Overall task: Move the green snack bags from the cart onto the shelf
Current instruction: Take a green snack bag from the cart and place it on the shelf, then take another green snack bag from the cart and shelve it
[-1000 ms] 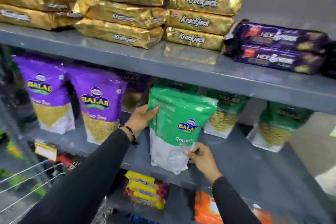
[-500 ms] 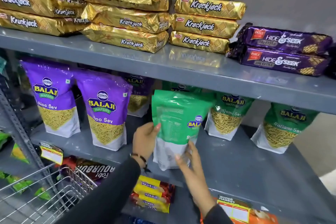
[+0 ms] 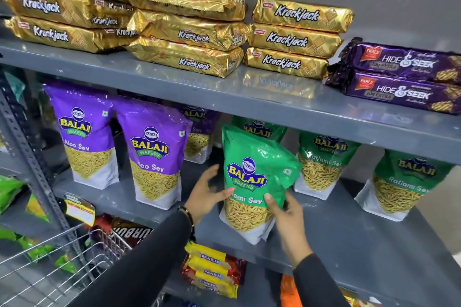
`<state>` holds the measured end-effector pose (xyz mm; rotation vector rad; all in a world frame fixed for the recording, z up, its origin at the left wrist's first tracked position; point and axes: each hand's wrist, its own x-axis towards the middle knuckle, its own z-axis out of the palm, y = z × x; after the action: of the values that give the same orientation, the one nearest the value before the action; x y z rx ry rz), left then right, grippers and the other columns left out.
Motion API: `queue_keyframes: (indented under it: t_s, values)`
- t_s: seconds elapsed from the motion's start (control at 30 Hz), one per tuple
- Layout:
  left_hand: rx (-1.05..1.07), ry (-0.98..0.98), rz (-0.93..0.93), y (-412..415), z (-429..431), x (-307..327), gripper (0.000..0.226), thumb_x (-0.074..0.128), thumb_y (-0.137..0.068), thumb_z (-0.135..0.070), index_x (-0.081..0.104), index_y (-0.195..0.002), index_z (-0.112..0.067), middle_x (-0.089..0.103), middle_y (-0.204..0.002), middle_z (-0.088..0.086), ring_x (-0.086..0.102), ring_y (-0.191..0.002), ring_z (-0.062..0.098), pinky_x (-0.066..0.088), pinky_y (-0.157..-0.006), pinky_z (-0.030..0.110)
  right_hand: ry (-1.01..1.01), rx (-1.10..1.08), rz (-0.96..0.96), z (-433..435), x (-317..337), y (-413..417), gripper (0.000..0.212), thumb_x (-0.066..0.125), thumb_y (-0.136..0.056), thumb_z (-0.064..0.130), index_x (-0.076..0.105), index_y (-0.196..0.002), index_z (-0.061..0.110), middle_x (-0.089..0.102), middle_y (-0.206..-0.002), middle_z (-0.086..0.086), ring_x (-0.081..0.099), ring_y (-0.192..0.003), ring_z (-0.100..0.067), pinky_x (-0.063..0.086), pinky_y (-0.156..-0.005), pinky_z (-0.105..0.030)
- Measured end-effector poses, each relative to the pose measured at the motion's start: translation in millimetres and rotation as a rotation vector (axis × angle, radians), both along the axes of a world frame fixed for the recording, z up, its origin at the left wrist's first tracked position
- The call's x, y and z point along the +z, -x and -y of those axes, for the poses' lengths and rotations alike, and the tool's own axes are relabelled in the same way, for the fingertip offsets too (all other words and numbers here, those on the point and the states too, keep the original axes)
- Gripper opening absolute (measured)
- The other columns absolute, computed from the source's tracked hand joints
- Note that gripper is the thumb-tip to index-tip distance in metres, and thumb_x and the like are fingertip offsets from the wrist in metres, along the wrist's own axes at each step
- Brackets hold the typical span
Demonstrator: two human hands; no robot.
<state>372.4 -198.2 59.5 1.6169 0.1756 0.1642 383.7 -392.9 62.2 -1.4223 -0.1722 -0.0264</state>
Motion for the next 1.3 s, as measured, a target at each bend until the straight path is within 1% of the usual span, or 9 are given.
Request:
queue_keyframes:
  t_s: [0.3,0.43,0.57,0.7,0.87,0.97,1.03,1.13,1.3]
  values:
    - [0.142,-0.128,-0.005,-16.8,15.3,-10.5,0.079,0.079,-0.049,-0.052,0.056,-0.118,-0.020,0.065,-0.119,0.004,0.058,-0.111,0.016,0.048,-0.097,0.043,0.053,0.089,-0.092,11.9,0.4,-47.8,0.014,0.057,-0.085,0.008,0.065,-0.093,0.017,0.076,-0.082,0.010,0.069,-0.084,-0.015,0.053,-0.087,-0.042]
    - [0.074,-0.089,0.012,-6.1,10.8,-9.1,0.071,0.078,-0.066,-0.025,0.046,-0.128,-0.014,0.057,-0.126,0.002,0.057,-0.103,0.011,0.050,-0.080,0.015,-0.018,-0.148,0.036,1.2,-7.3,-21.4,0.032,0.067,-0.080,0.016,0.057,-0.110,0.024,0.065,-0.107,0.003,0.064,-0.092,-0.001,0.053,-0.076,-0.016]
    - [0.093,-0.098,0.088,21.8,-20.8,-6.0,0.057,0.073,-0.072,-0.017,0.046,-0.123,-0.018,0.052,-0.125,-0.004,0.054,-0.109,0.013,0.047,-0.089,0.019,-0.027,-0.472,0.300,-34.4,-15.1,26.2,0.015,0.063,-0.073,0.034,0.055,-0.086,0.032,0.055,-0.092,-0.008,0.050,-0.082,-0.018,0.042,-0.075,-0.031]
    - [0.294,-0.092,0.032,81.5,-98.0,-14.8,0.031,0.070,-0.075,-0.008,0.059,-0.102,-0.017,0.065,-0.092,-0.004,0.061,-0.071,-0.008,0.049,-0.069,0.008,0.149,0.034,0.458,-106.8,-23.2,61.5,0.009,0.056,-0.078,0.023,0.055,-0.076,0.032,0.055,-0.073,0.008,0.051,-0.069,-0.011,0.041,-0.064,-0.023]
    - [0.537,-0.025,-0.257,190.4,-210.8,-71.4,0.012,0.069,-0.077,-0.011,0.064,-0.086,-0.004,0.066,-0.058,-0.003,0.058,-0.048,-0.003,0.049,-0.053,0.013,0.495,0.799,0.123,-217.3,-63.5,82.5,0.019,0.058,-0.081,-0.001,0.060,-0.078,0.018,0.059,-0.063,0.011,0.052,-0.059,0.007,0.041,-0.062,-0.008]
    - [0.709,-0.068,-0.531,256.9,-256.8,-123.6,0.015,0.070,-0.076,-0.017,0.058,-0.067,-0.014,0.054,-0.048,-0.006,0.045,-0.034,-0.005,0.036,-0.040,0.012,0.756,1.134,-0.076,-285.6,-116.9,112.2,0.030,0.051,-0.080,-0.013,0.060,-0.070,0.014,0.052,-0.060,0.008,0.050,-0.048,0.009,0.039,-0.055,-0.005]
    - [0.765,-0.029,-0.729,293.3,-275.1,-167.8,0.019,0.068,-0.078,-0.020,0.056,-0.065,-0.014,0.052,-0.047,-0.001,0.050,-0.041,0.003,0.034,-0.038,0.018,0.930,1.326,-0.176,-322.4,-160.8,133.1,0.047,0.048,-0.082,-0.012,0.059,-0.057,0.026,0.053,-0.056,0.012,0.051,-0.050,0.005,0.040,-0.052,-0.006]
    - [0.696,-0.065,-1.067,333.9,-297.3,-237.3,0.047,0.057,-0.085,-0.037,0.065,-0.077,0.009,0.064,-0.076,0.030,0.064,-0.079,0.033,0.038,-0.057,0.034,1.236,1.538,-0.216,-364.1,-235.6,164.8,0.034,0.052,-0.085,0.006,0.049,-0.061,0.030,0.049,-0.066,0.012,0.046,-0.061,-0.001,0.039,-0.060,-0.011]
    - [0.783,0.033,-1.252,368.6,-308.2,-320.0,0.056,0.050,-0.087,-0.040,0.057,-0.109,0.011,0.059,-0.121,0.028,0.054,-0.114,0.038,0.043,-0.089,0.037,1.562,1.517,-0.374,-380.8,-317.8,195.6,0.041,0.041,-0.090,0.002,0.036,-0.058,0.026,0.056,-0.067,0.002,0.053,-0.065,-0.010,0.039,-0.061,-0.020]
